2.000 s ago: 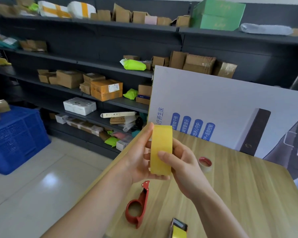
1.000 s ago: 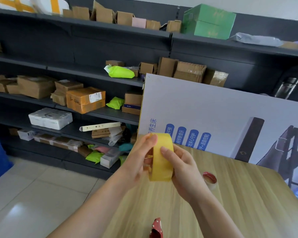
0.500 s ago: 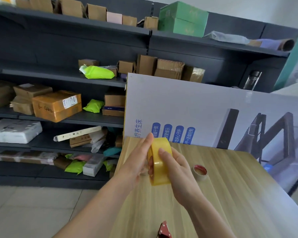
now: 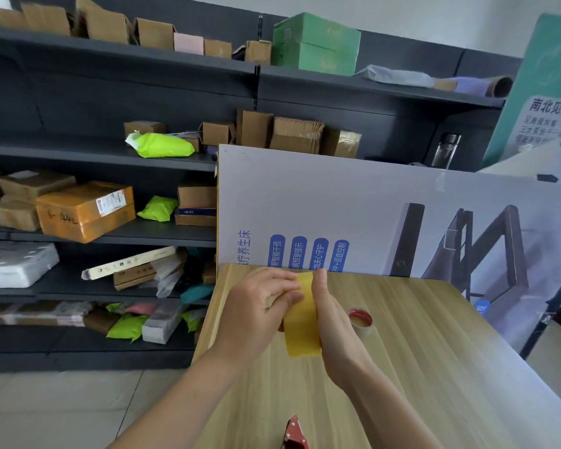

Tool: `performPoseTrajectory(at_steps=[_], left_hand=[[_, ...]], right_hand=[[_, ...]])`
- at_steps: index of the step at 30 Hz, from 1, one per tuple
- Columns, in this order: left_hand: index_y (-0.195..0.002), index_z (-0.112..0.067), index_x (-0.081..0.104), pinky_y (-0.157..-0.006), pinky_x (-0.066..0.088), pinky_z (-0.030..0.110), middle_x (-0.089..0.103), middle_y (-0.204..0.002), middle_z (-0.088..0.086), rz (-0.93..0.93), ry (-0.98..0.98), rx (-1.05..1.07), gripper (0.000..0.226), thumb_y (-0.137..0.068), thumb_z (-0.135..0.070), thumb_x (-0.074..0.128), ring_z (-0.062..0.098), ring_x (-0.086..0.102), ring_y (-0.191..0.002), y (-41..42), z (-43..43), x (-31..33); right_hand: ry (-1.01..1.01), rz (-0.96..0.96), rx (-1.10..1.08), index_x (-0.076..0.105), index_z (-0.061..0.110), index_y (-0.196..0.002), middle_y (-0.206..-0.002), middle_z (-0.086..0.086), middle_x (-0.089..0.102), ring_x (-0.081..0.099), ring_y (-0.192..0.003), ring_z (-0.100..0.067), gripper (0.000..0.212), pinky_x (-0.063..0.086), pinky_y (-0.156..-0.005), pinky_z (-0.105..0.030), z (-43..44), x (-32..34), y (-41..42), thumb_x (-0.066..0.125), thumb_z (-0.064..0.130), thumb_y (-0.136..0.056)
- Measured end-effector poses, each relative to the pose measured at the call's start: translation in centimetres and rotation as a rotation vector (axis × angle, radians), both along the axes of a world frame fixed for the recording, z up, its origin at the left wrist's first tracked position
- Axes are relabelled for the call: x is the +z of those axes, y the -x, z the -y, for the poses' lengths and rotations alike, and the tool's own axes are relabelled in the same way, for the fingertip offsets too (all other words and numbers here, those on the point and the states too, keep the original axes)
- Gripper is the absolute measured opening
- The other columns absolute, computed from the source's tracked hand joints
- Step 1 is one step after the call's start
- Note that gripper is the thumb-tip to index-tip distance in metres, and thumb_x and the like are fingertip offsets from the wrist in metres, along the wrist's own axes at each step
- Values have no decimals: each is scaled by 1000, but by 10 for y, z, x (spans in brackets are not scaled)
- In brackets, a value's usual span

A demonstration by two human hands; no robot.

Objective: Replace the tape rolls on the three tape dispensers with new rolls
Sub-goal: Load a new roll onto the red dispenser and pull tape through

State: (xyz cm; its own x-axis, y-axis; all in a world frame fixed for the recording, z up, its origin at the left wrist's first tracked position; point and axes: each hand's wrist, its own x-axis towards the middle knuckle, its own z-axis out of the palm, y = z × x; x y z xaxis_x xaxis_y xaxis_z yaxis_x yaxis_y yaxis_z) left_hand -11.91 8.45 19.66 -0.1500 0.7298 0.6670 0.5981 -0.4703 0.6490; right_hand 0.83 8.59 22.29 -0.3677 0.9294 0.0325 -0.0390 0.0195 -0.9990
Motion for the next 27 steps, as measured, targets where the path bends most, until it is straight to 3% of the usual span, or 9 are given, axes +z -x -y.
performPoseTrajectory(at_steps=[3, 5, 8, 13, 15, 18, 21, 24, 27], left_hand=[[-86, -13, 75, -87, 52, 29, 73, -96, -4, -219, -135, 25, 28, -88, -34, 57, 8, 64, -95, -2, -1, -3], [-86, -12, 74, -89, 50, 27, 73, -98, -2, -302, -176, 20, 25, -90, -29, 56, 9, 64, -97, -2, -2, -7], [-88, -9, 74, -89, 50, 27, 73, -99, 1, -398, -224, 33, 26, -92, -26, 54, 13, 65, -97, -2, -1, -11], [-82, -11, 58, -74, 51, 25, 61, -86, 4, -518, -184, 160, 31, -99, -27, 38, 17, 58, -80, -13, 6, -10], [-79, -18, 48, -68, 43, 19, 54, -81, -2, -402, -102, 181, 19, -96, -21, 42, 11, 51, -74, -17, 8, -8], [-79, -22, 43, -54, 37, 19, 51, -71, -9, -187, 50, 209, 21, -97, -12, 45, 7, 49, -64, -15, 7, -1], [-77, -15, 50, -51, 41, 17, 57, -65, -2, 110, 239, 164, 24, -100, -16, 43, 6, 52, -56, -9, 1, 7], [-73, -9, 54, -48, 41, 20, 59, -61, 3, 493, 456, -32, 31, -101, -14, 41, 13, 52, -53, -5, 1, 9], [-78, -7, 58, -48, 40, 24, 63, -66, 6, 654, 514, -183, 30, -101, -16, 41, 19, 54, -56, -2, 7, 8]], right_hand=[[9, 26, -2, 57, 50, -99, -105, 17, 68, 68, -92, 1, 36, 54, -72, -16, 4, 2, -6, 25, 63, -91], [15, 24, 6, 58, 46, -97, -98, 15, 69, 69, -79, 5, 37, 51, -58, -11, 7, 5, -9, 25, 60, -93], [33, 14, 11, 58, 38, -93, -90, 11, 68, 69, -65, 5, 33, 48, -50, -9, 11, 8, -15, 28, 50, -100], [55, 140, 18, 55, 25, -92, -93, 6, 58, 54, -82, -7, 18, 42, -62, -18, 9, -1, -20, 40, 30, -101], [66, 179, 43, 56, 16, -96, -91, -1, 60, 58, -79, -10, 13, 44, -57, -15, 8, -5, -22, 44, 21, -97], [55, 201, 93, 56, 11, -109, -103, -17, 68, 66, -74, -15, 17, 50, -55, -16, 10, -7, -24, 49, 15, -94], [-2, 214, 101, 56, 12, -110, -93, -13, 70, 66, -69, -12, 16, 51, -57, -15, 11, -9, -24, 52, 19, -96], [-63, 257, 82, 56, 12, -109, -87, -9, 70, 64, -62, -5, 18, 49, -55, -13, 11, -11, -26, 53, 25, -97], [-77, 282, 63, 56, 10, -110, -84, -6, 68, 63, -57, 0, 19, 48, -53, -12, 11, -14, -29, 53, 24, -97]])
